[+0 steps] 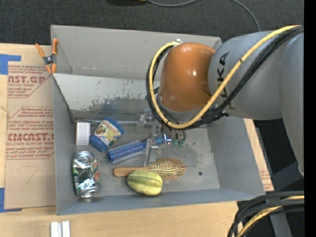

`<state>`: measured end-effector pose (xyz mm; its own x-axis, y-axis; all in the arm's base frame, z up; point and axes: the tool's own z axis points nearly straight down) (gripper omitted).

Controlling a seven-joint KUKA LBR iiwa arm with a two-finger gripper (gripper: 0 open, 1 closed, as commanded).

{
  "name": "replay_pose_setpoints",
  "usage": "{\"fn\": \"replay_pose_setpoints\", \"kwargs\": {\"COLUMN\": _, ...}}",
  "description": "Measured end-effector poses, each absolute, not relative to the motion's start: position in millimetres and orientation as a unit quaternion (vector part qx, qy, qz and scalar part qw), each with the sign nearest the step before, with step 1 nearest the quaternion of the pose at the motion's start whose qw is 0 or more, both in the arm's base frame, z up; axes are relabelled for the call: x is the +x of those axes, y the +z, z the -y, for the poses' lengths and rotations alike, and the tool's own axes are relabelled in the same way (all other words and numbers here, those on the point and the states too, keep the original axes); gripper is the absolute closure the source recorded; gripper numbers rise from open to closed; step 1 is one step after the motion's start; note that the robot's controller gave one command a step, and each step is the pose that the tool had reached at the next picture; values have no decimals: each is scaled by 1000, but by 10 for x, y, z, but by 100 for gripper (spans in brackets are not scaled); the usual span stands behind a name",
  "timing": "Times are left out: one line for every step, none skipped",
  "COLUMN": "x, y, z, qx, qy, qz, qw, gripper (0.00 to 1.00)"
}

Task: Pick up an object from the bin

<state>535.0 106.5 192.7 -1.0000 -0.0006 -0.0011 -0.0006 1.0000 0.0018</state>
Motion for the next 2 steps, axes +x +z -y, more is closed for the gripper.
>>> {"fn": "replay_pose_setpoints", "kwargs": {"x": 5350, "y": 1927, "z": -1065, "qx": 0, "qy": 1, "qz": -1000, "qw": 1, "gripper": 0}}
{"fn": "replay_pose_setpoints", "kwargs": {"x": 5274, "y": 1087, "z": -954, "qx": -60, "qy": 1, "qz": -998, "qw": -1, "gripper": 0}}
